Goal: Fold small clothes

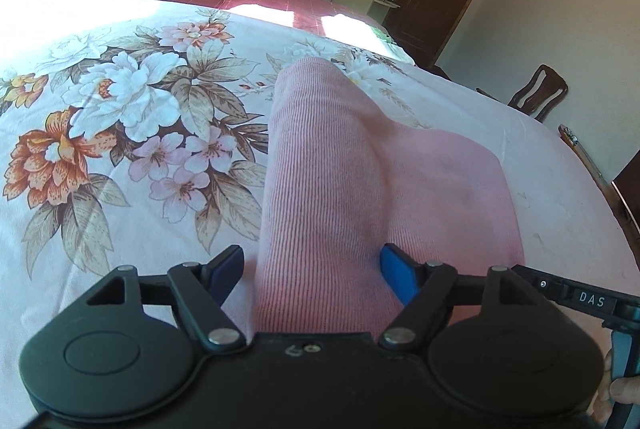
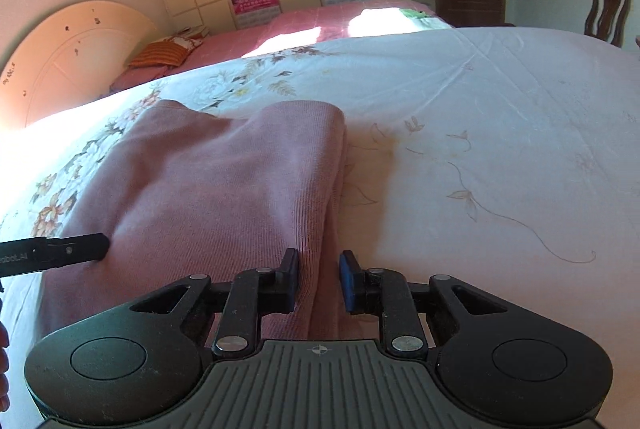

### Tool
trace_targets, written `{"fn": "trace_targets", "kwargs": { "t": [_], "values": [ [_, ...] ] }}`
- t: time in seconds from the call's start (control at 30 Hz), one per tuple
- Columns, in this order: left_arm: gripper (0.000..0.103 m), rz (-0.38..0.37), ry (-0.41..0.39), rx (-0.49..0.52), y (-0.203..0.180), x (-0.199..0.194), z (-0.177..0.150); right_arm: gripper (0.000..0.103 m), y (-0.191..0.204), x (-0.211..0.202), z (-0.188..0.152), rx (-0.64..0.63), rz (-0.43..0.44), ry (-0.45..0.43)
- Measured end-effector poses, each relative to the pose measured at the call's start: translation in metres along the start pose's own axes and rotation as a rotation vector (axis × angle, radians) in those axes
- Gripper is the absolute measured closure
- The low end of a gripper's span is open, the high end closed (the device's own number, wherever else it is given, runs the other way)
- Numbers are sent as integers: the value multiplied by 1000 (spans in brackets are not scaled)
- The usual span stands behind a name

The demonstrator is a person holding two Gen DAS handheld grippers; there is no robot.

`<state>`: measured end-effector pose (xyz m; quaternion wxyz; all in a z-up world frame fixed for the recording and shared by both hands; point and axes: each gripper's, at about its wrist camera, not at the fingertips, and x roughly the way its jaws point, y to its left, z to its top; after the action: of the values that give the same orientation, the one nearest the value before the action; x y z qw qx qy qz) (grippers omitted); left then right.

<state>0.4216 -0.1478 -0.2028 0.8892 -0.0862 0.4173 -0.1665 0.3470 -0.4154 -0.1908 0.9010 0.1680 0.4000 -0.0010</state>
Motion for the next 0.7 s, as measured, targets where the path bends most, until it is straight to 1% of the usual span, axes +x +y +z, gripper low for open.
{"fn": "trace_targets", "kwargs": {
  "t": [0.03, 0.1, 0.13, 0.23, 0.3, 0.43, 0.57, 0.7],
  "values": [
    [25, 6, 0, 2, 0, 0, 0, 82, 1, -1, 0, -7, -5, -2],
    [24, 10, 4, 3, -1, -3, 1, 82, 10, -5, 0, -62, -33, -11],
    [24, 12, 8, 2, -1, -5, 2, 82, 12, -7, 0, -64, -35, -16],
    [23, 15, 15, 7, -4, -14, 2, 81, 11, -22, 0, -35, -21, -41],
    [18, 19, 19, 17, -7, -20, -2, 81, 14, -35, -2, -33, 10, -51],
    [20, 14, 17, 18, -9, -32, -12, 81, 26, -56, -12, -82, 34, -75],
    [22, 13, 33, 34, -13, -38, -24, 81, 39, -68, -28, -121, 55, -70],
    [22, 19, 66, 30, -8, -39, -39, 81, 38, -66, -43, -125, 51, -35]
  ]
}}
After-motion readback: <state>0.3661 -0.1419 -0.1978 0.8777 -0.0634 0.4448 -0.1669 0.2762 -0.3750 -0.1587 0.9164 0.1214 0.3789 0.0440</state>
